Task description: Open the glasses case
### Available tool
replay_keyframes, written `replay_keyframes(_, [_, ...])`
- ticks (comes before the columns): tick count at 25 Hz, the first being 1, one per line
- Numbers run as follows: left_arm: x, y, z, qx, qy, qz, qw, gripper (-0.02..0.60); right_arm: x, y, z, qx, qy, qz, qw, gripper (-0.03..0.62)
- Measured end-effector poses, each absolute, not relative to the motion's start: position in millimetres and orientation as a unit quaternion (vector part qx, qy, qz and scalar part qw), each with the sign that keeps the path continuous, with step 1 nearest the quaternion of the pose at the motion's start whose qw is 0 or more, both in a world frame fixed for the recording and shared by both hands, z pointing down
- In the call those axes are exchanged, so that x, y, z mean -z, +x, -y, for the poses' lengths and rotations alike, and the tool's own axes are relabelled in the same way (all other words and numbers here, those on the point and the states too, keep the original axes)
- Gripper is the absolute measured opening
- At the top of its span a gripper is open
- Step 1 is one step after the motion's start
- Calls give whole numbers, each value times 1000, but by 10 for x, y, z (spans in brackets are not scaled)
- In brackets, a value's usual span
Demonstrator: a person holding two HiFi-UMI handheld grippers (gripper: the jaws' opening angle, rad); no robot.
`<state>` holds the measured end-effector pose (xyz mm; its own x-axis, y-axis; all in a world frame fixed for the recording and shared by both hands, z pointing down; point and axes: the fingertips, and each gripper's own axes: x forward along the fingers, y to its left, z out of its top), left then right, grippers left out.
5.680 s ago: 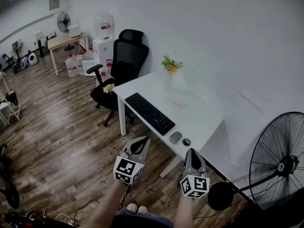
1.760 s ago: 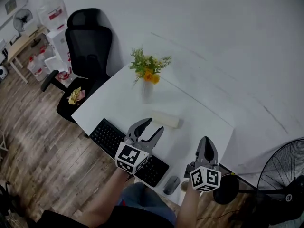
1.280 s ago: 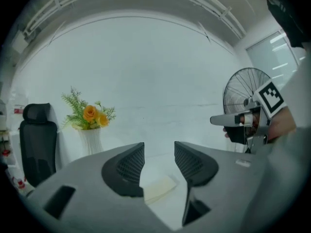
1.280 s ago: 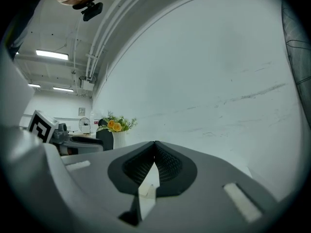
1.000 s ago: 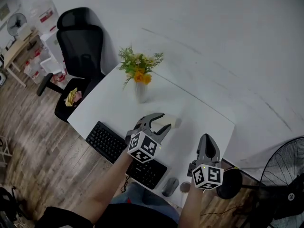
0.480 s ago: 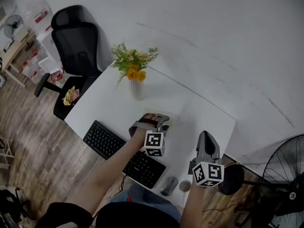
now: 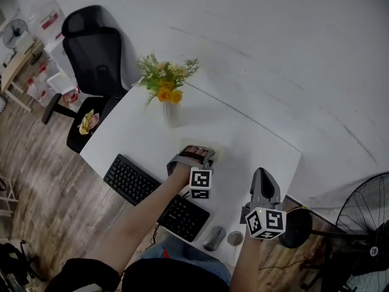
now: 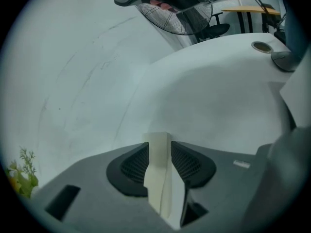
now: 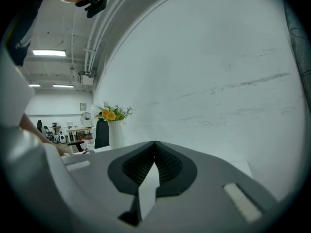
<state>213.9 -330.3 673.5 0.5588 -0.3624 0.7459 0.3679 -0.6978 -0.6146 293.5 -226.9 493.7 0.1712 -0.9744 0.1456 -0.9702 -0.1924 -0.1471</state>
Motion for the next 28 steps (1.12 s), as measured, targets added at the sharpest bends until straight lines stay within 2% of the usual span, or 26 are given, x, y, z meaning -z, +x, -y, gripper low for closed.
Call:
replay_keyframes(11, [-6790, 2146, 3386, 478, -778, 0, 407, 103, -4967, 2946, 2322, 107, -762, -638, 10, 12])
replay_keyframes(14, [-6715, 2155, 3407, 468, -782, -10, 412, 69, -4967, 2953, 2334, 107, -763, -638, 11, 12])
replay_keyframes(28, [-6425, 2348, 3827, 456, -784, -52, 418, 20, -5021, 3007, 2296, 112, -767, -632, 5, 12])
